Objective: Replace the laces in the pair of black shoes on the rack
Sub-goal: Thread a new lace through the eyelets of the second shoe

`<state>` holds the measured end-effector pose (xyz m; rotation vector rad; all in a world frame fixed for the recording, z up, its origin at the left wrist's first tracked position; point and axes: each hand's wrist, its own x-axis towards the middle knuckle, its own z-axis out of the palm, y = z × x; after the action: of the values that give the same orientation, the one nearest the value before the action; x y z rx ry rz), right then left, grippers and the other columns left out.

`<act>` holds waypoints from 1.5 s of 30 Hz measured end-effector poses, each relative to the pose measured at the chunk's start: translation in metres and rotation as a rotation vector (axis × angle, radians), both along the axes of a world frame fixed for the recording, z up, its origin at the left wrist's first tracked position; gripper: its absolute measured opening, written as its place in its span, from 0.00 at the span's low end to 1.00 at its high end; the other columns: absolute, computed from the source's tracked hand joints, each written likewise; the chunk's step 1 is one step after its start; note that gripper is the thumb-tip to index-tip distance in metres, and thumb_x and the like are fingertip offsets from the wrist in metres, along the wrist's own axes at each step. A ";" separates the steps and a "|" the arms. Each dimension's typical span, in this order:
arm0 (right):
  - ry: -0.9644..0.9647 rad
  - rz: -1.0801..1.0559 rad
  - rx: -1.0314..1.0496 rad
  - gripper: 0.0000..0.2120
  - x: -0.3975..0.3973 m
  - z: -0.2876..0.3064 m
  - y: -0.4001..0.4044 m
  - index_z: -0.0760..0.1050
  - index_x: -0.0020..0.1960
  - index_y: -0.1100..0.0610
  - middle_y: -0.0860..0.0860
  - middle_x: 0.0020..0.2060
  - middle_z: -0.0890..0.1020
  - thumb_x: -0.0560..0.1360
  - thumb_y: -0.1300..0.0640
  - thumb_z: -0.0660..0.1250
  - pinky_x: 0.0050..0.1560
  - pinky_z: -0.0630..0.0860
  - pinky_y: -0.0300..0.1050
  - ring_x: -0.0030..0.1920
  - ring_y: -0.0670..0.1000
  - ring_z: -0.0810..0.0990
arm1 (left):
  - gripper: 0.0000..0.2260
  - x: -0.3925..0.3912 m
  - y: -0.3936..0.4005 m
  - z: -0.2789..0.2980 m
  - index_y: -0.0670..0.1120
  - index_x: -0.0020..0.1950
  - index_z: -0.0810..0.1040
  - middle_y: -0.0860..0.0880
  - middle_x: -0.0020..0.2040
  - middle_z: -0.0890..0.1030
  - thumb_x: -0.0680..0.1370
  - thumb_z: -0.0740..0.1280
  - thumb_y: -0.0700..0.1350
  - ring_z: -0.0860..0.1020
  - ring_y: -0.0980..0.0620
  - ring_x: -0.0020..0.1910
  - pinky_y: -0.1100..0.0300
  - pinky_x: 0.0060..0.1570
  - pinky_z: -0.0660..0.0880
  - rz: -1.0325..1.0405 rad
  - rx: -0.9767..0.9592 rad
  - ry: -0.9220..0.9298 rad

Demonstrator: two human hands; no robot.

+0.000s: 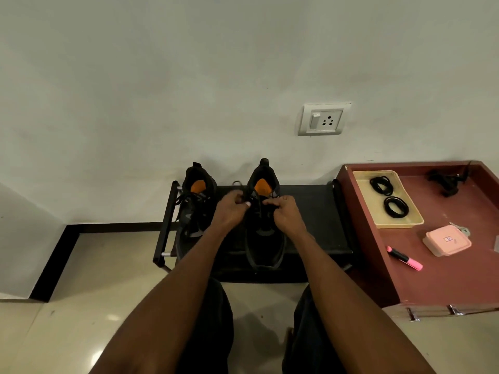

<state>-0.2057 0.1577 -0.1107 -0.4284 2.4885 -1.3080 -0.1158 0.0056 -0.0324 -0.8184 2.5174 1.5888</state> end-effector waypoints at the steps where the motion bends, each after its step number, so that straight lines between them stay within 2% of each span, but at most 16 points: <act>1: -0.001 -0.001 0.003 0.29 -0.001 -0.001 0.000 0.84 0.57 0.55 0.58 0.53 0.78 0.68 0.72 0.53 0.48 0.81 0.46 0.45 0.58 0.80 | 0.18 0.002 0.000 -0.010 0.46 0.69 0.75 0.48 0.59 0.80 0.79 0.69 0.46 0.78 0.48 0.56 0.54 0.57 0.75 -0.080 -0.080 -0.073; 3: -0.003 -0.007 0.003 0.29 -0.002 -0.003 -0.001 0.84 0.57 0.54 0.58 0.53 0.78 0.67 0.71 0.52 0.47 0.79 0.45 0.45 0.58 0.79 | 0.15 0.002 -0.002 -0.025 0.47 0.61 0.81 0.47 0.57 0.83 0.76 0.73 0.51 0.79 0.45 0.58 0.47 0.60 0.76 -0.173 -0.248 -0.157; 5: -0.010 -0.001 0.011 0.29 -0.002 -0.004 -0.001 0.84 0.56 0.54 0.59 0.53 0.78 0.67 0.70 0.52 0.46 0.77 0.44 0.43 0.58 0.78 | 0.05 0.004 -0.003 -0.033 0.48 0.48 0.84 0.47 0.49 0.85 0.76 0.73 0.48 0.82 0.44 0.52 0.47 0.56 0.78 -0.138 -0.276 -0.101; 7: -0.023 -0.001 0.005 0.29 -0.002 -0.006 -0.001 0.84 0.56 0.52 0.57 0.55 0.78 0.66 0.68 0.52 0.50 0.80 0.46 0.46 0.58 0.80 | 0.04 0.006 -0.004 -0.032 0.47 0.47 0.86 0.49 0.46 0.86 0.76 0.72 0.46 0.82 0.48 0.49 0.49 0.54 0.79 -0.085 -0.255 0.017; 9: -0.034 -0.003 0.010 0.29 -0.001 -0.002 -0.001 0.84 0.57 0.51 0.56 0.57 0.78 0.67 0.67 0.53 0.51 0.81 0.45 0.48 0.55 0.81 | 0.06 0.004 -0.008 -0.027 0.51 0.47 0.87 0.54 0.46 0.86 0.75 0.71 0.49 0.81 0.51 0.50 0.45 0.59 0.76 -0.054 -0.325 0.135; 11: -0.058 -0.011 0.016 0.27 0.005 0.010 0.000 0.84 0.60 0.53 0.56 0.55 0.78 0.70 0.69 0.55 0.37 0.77 0.37 0.40 0.52 0.79 | 0.06 -0.001 -0.012 -0.017 0.52 0.45 0.86 0.57 0.44 0.84 0.76 0.69 0.50 0.79 0.54 0.50 0.40 0.67 0.68 -0.038 -0.419 0.180; 12: -0.081 -0.015 0.021 0.26 0.007 0.015 0.000 0.83 0.62 0.54 0.56 0.54 0.78 0.72 0.69 0.56 0.32 0.73 0.35 0.36 0.50 0.77 | 0.06 -0.002 -0.012 -0.006 0.50 0.46 0.85 0.56 0.44 0.84 0.77 0.69 0.49 0.78 0.55 0.49 0.43 0.69 0.64 -0.044 -0.424 0.173; 13: -0.098 -0.013 0.027 0.23 0.011 0.021 0.000 0.81 0.63 0.54 0.55 0.53 0.76 0.73 0.65 0.59 0.31 0.71 0.34 0.34 0.48 0.75 | 0.06 -0.003 -0.011 0.006 0.47 0.47 0.84 0.53 0.43 0.83 0.79 0.68 0.46 0.78 0.55 0.46 0.49 0.66 0.68 -0.051 -0.358 0.162; 15: -0.138 -0.002 0.038 0.22 0.017 0.029 0.000 0.79 0.67 0.52 0.52 0.57 0.73 0.73 0.53 0.67 0.41 0.76 0.40 0.42 0.48 0.76 | 0.04 -0.003 -0.007 0.033 0.42 0.50 0.80 0.47 0.40 0.83 0.80 0.65 0.38 0.79 0.52 0.34 0.56 0.43 0.75 -0.056 -0.099 0.180; 17: -0.174 0.042 0.082 0.32 0.022 0.034 0.002 0.73 0.72 0.52 0.51 0.67 0.66 0.71 0.44 0.75 0.63 0.75 0.50 0.62 0.51 0.73 | 0.07 -0.006 -0.007 0.058 0.43 0.54 0.77 0.45 0.37 0.81 0.79 0.62 0.35 0.76 0.53 0.26 0.60 0.30 0.73 0.015 0.030 0.247; 19: -0.125 0.100 0.161 0.41 0.028 0.037 0.004 0.65 0.77 0.49 0.52 0.73 0.59 0.70 0.45 0.78 0.72 0.68 0.54 0.71 0.56 0.65 | 0.10 -0.013 -0.008 0.081 0.47 0.58 0.77 0.48 0.36 0.79 0.80 0.62 0.37 0.74 0.54 0.27 0.60 0.29 0.71 0.123 0.050 0.354; 23: -0.013 0.131 0.289 0.56 0.034 0.037 0.002 0.44 0.81 0.44 0.55 0.76 0.56 0.68 0.47 0.80 0.71 0.69 0.57 0.74 0.60 0.63 | 0.08 -0.024 -0.004 0.128 0.51 0.52 0.78 0.54 0.31 0.75 0.78 0.62 0.40 0.69 0.55 0.28 0.58 0.32 0.67 0.223 0.098 0.581; 26: 0.017 0.153 0.341 0.61 0.038 0.038 -0.001 0.37 0.81 0.47 0.57 0.78 0.54 0.66 0.44 0.80 0.72 0.67 0.62 0.76 0.62 0.60 | 0.07 -0.025 0.002 0.153 0.49 0.53 0.78 0.54 0.29 0.72 0.79 0.63 0.39 0.65 0.56 0.25 0.62 0.28 0.64 0.235 0.142 0.678; 29: 0.054 0.180 0.426 0.61 0.044 0.038 -0.004 0.38 0.81 0.52 0.58 0.79 0.51 0.67 0.41 0.79 0.73 0.65 0.64 0.77 0.63 0.55 | 0.08 -0.026 0.008 0.165 0.46 0.55 0.77 0.54 0.27 0.69 0.79 0.63 0.36 0.62 0.56 0.25 0.64 0.26 0.62 0.252 0.214 0.728; 33: 0.078 0.162 0.458 0.59 0.046 0.035 -0.007 0.43 0.82 0.55 0.56 0.79 0.52 0.67 0.40 0.78 0.72 0.66 0.63 0.77 0.62 0.56 | 0.09 -0.024 0.014 0.172 0.45 0.54 0.76 0.51 0.27 0.66 0.78 0.63 0.34 0.60 0.55 0.24 0.63 0.26 0.60 0.244 0.251 0.794; 45: 0.075 0.170 0.462 0.59 0.045 0.036 -0.006 0.44 0.82 0.53 0.53 0.79 0.52 0.67 0.41 0.79 0.72 0.65 0.62 0.77 0.61 0.58 | 0.09 -0.019 0.019 0.193 0.46 0.48 0.71 0.56 0.24 0.67 0.77 0.63 0.32 0.61 0.56 0.23 0.61 0.29 0.60 0.236 0.322 0.899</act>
<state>-0.1603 0.1516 -0.0747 -0.5643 2.6385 -0.6345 -0.1351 0.0250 0.1603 -0.4076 2.5431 2.8567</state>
